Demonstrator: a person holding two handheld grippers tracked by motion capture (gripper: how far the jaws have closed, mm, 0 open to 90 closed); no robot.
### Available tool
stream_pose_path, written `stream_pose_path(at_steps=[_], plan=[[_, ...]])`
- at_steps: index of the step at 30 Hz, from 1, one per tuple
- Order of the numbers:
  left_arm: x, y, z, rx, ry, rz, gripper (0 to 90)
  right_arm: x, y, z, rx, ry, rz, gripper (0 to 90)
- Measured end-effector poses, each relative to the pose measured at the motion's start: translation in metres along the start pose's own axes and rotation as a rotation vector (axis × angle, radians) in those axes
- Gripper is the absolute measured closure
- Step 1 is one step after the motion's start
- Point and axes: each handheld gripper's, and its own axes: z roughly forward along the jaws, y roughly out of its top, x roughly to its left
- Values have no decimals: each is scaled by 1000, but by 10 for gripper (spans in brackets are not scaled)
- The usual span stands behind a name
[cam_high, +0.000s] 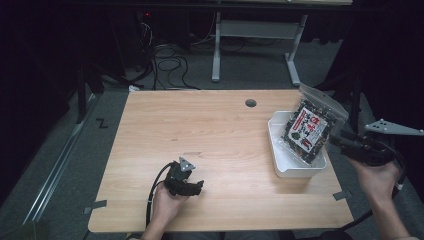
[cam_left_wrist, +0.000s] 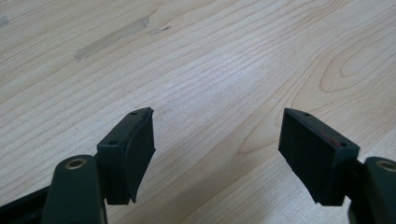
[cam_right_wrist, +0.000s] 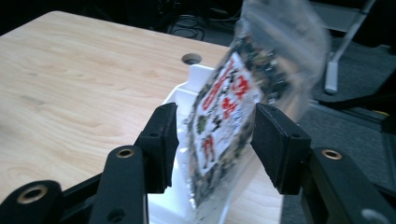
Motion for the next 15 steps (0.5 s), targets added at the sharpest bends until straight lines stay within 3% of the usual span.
stream_pose_path(at_steps=[15], plan=[[-2, 1, -1, -9, -3, 3, 275, 42, -29, 26, 48, 135, -27, 540]])
